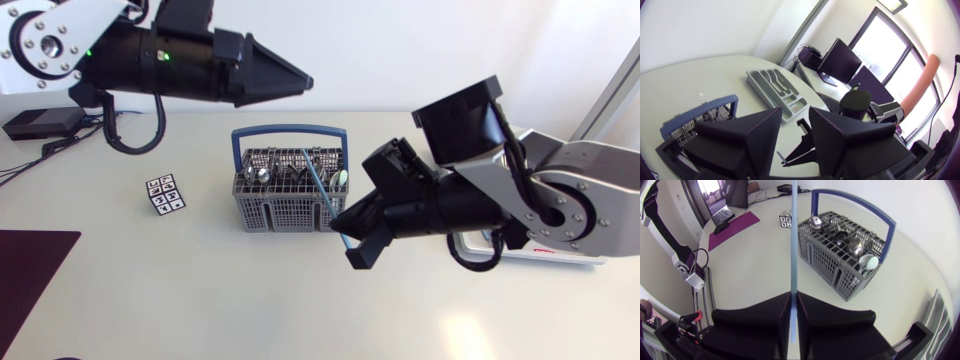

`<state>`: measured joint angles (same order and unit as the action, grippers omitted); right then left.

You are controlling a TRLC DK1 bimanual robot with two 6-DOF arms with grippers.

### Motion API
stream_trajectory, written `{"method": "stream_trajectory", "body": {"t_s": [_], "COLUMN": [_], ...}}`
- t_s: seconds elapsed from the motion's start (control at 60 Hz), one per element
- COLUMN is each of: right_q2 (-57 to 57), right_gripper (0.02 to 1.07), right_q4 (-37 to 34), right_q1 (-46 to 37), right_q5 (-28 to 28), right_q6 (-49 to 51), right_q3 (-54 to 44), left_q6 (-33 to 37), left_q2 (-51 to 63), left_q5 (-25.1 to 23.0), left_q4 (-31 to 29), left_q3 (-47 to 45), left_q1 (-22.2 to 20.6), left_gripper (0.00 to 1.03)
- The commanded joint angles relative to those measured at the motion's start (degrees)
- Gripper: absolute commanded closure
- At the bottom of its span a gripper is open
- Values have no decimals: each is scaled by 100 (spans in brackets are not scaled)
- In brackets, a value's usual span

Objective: Transfer all utensils from the basket to the drawer tray.

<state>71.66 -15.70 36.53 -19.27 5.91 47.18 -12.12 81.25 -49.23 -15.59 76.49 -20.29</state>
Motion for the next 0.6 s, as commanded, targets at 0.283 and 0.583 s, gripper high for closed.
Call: {"method": "stream_trajectory", "body": {"t_s": [0.283, 0.583], "right_q2": [-442, 595], "right_gripper": [101, 101], "right_q4": [-223, 32], "right_q1": [-2071, -4225], "right_q5": [-130, -200], "right_q6": [332, 551], "right_q3": [-481, -209], "left_q6": [1098, 2390], "left_q2": [-39, -39], "left_q5": [1636, 3904], "left_q4": [39, 118], "left_q3": [-310, -1031], "left_q1": [-300, -1266], "left_gripper": [55, 55]}}
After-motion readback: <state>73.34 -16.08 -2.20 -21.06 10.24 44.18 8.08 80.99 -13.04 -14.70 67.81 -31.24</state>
